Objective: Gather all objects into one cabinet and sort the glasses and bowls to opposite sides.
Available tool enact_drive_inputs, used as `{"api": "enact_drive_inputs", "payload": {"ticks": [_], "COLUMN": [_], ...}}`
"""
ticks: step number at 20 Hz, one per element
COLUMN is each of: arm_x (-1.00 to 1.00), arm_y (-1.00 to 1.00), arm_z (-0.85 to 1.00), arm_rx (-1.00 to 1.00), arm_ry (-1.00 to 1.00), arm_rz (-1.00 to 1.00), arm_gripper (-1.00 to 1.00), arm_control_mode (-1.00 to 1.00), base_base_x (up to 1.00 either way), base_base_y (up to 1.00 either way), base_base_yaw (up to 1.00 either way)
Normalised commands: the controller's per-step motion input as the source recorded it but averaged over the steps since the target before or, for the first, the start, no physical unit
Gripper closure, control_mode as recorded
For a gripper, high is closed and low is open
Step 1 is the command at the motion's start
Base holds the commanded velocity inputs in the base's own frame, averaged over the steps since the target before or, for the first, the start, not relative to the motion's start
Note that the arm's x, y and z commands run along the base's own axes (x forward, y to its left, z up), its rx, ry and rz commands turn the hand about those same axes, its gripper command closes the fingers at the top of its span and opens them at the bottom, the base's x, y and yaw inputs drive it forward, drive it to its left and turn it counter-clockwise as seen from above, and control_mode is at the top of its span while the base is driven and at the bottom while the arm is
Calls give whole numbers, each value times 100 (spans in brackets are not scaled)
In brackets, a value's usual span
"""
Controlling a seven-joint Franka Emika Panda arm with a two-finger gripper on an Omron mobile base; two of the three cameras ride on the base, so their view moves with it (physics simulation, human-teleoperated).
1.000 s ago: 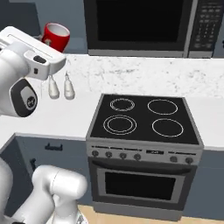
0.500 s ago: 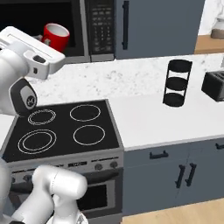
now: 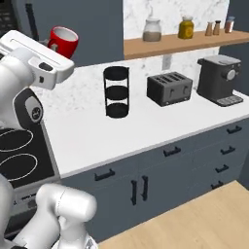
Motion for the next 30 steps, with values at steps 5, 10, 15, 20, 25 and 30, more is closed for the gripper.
{"api": "enact_drive_inputs", "payload": {"ticks": [5, 10, 15, 20, 25, 30], "arm_x": [0, 0, 0, 0, 0, 0], "arm_y": [0, 0, 0, 0, 0, 0], "arm_z": [0, 0, 0, 0, 0, 0], "arm_rx": [0, 0, 0, 0, 0, 0], "arm_ry": [0, 0, 0, 0, 0, 0], "arm_rz": [0, 0, 0, 0, 0, 0], "arm_gripper": [100, 100, 100, 100, 100, 100], "arm_control_mode": [100, 100, 100, 100, 100, 100], "base_base_x": [56, -14, 0, 10, 40, 72], "base_base_y": [-77, -93, -91, -97, -97, -72], "base_base_yaw": [-41, -37, -39, -49, -54, -62]}}
